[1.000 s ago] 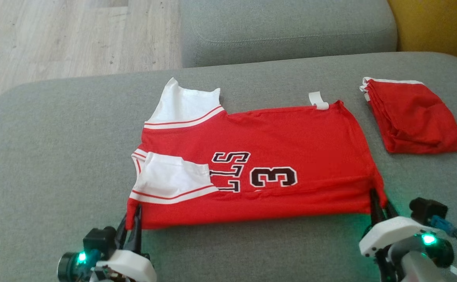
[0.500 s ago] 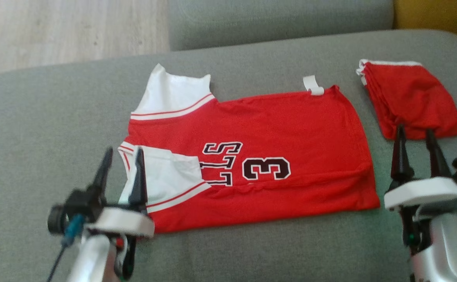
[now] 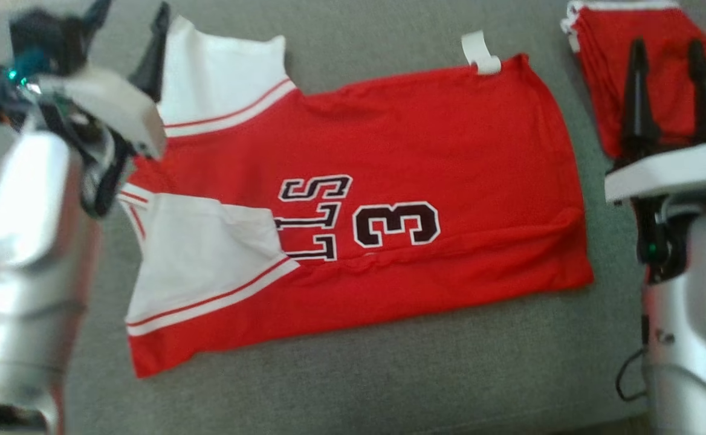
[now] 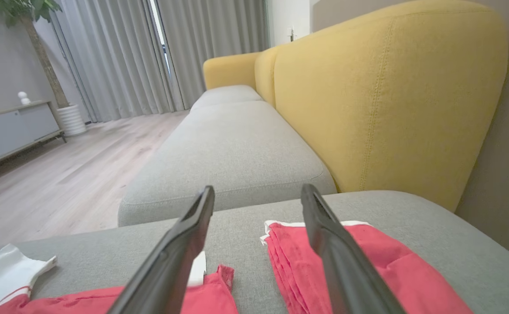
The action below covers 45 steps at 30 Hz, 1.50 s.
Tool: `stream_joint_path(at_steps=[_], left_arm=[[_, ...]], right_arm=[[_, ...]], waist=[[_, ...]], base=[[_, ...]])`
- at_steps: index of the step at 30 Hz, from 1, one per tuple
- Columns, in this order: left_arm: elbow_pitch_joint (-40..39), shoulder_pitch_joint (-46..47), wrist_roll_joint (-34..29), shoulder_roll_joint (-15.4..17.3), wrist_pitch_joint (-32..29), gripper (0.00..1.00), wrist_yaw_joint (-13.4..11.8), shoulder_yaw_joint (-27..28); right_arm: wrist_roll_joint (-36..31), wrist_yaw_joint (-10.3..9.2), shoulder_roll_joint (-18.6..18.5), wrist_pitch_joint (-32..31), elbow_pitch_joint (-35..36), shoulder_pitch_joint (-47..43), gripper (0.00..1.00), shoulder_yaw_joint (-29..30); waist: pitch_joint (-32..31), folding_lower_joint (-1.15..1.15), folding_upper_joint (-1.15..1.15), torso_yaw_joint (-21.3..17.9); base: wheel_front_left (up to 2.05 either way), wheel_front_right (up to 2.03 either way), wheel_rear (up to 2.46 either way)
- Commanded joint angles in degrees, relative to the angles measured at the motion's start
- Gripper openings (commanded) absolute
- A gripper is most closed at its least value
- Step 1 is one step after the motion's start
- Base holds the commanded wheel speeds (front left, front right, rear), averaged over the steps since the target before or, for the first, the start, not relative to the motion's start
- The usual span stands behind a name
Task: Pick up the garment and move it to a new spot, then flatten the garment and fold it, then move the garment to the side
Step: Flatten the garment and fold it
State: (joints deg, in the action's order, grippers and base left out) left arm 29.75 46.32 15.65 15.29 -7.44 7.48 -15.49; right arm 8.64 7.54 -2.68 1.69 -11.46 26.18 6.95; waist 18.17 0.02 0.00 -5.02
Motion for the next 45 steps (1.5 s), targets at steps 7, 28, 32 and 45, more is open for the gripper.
stream_joint_path(at_steps=[7,28,32,45], left_arm=[[5.00,13.40,11.77,11.39,-13.50,1.00,-0.01,-8.78],[17.33,22.41,21.62,16.73,-19.65,0.89,0.01,-20.38],[17.97,22.95,22.77,15.69,-17.32,0.00,0.01,-21.03],[12.84,21.01,26.72,11.46,-2.82,0.00,0.01,-24.28]], right_arm=[[0.76,-0.05,-0.20,-0.96,3.24,8.09,1.00,-4.00],[1.71,-0.05,-0.20,1.63,1.25,10.86,1.00,-5.23],[0.54,-0.05,-0.20,0.99,0.87,11.17,1.00,-5.25],[-2.09,-0.05,-2.37,-5.30,-2.74,10.74,1.00,-3.52]], waist=[[8.73,-0.02,0.00,-6.55],[12.52,-0.02,0.00,-9.22],[11.63,-0.02,0.00,-8.29],[4.54,-0.02,0.00,0.29]], base=[[0.00,0.00,0.00],[0.00,0.00,0.00],[0.00,0.00,0.00],[0.00,0.00,0.00]])
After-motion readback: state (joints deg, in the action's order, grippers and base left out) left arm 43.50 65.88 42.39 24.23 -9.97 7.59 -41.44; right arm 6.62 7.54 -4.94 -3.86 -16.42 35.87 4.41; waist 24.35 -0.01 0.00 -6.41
